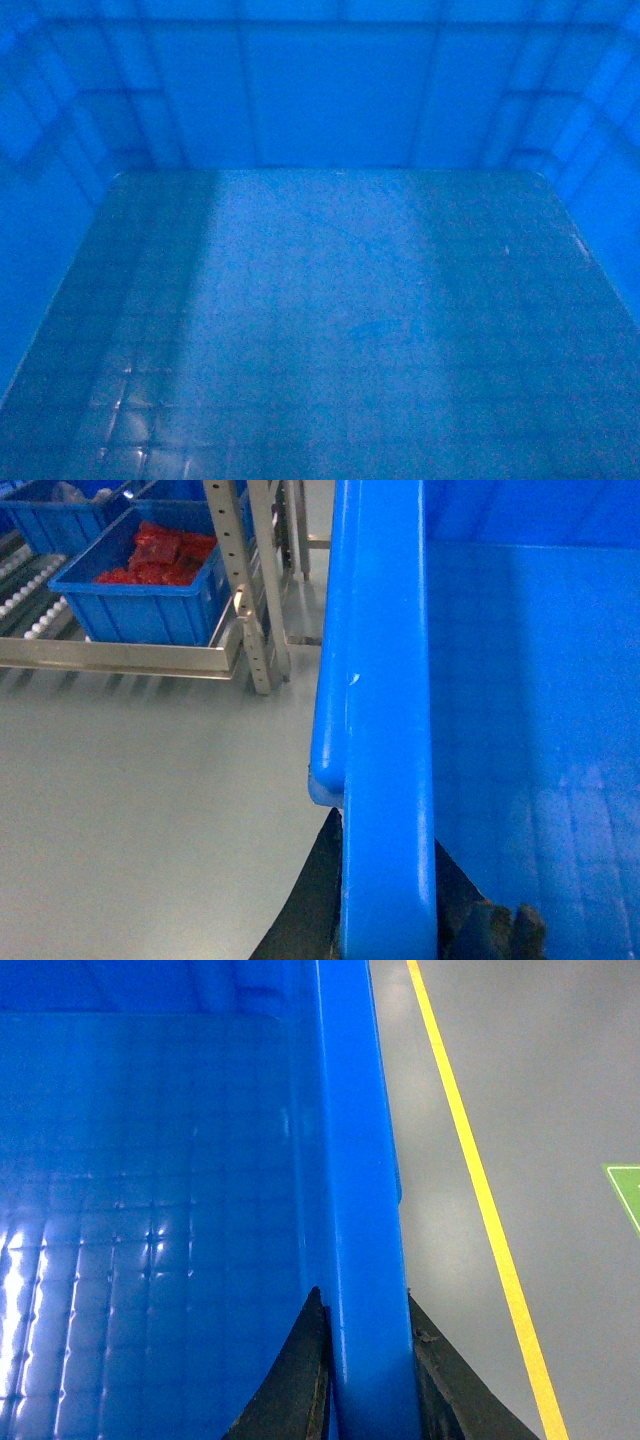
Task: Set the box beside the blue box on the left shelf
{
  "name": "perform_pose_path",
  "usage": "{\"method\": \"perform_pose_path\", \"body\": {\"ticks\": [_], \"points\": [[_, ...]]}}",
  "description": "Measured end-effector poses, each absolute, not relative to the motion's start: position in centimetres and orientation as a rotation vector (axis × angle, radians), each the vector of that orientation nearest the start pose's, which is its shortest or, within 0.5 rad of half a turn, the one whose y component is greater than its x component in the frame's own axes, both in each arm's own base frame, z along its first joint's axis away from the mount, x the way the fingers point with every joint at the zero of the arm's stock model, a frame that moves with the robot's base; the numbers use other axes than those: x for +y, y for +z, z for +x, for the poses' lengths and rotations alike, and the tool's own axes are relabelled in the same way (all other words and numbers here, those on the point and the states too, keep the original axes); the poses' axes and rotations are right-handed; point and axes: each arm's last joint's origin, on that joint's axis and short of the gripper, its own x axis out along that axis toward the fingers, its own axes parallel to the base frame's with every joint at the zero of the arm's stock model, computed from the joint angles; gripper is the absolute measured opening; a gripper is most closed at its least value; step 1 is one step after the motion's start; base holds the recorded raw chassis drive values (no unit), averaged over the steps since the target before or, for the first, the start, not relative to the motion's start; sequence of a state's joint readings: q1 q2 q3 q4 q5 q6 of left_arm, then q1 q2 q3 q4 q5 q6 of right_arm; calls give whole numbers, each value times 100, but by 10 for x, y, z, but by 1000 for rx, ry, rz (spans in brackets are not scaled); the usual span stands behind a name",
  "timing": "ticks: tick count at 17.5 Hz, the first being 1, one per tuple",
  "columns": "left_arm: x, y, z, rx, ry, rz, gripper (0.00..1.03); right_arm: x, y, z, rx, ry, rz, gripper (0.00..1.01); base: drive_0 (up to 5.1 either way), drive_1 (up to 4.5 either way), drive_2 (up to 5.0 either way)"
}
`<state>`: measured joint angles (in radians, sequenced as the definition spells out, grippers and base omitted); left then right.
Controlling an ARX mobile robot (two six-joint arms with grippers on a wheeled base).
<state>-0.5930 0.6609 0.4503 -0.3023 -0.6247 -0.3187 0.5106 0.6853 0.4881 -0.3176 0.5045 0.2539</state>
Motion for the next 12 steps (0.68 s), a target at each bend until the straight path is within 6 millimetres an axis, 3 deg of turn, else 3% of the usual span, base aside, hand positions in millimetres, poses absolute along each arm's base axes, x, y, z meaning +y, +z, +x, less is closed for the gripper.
{"method": "perform_pose_path", "body": {"ticks": [12], "points": [[-66,228,128,408,97,-21,9,60,235,137,445,-50,0,12,-8,423,-440]]}}
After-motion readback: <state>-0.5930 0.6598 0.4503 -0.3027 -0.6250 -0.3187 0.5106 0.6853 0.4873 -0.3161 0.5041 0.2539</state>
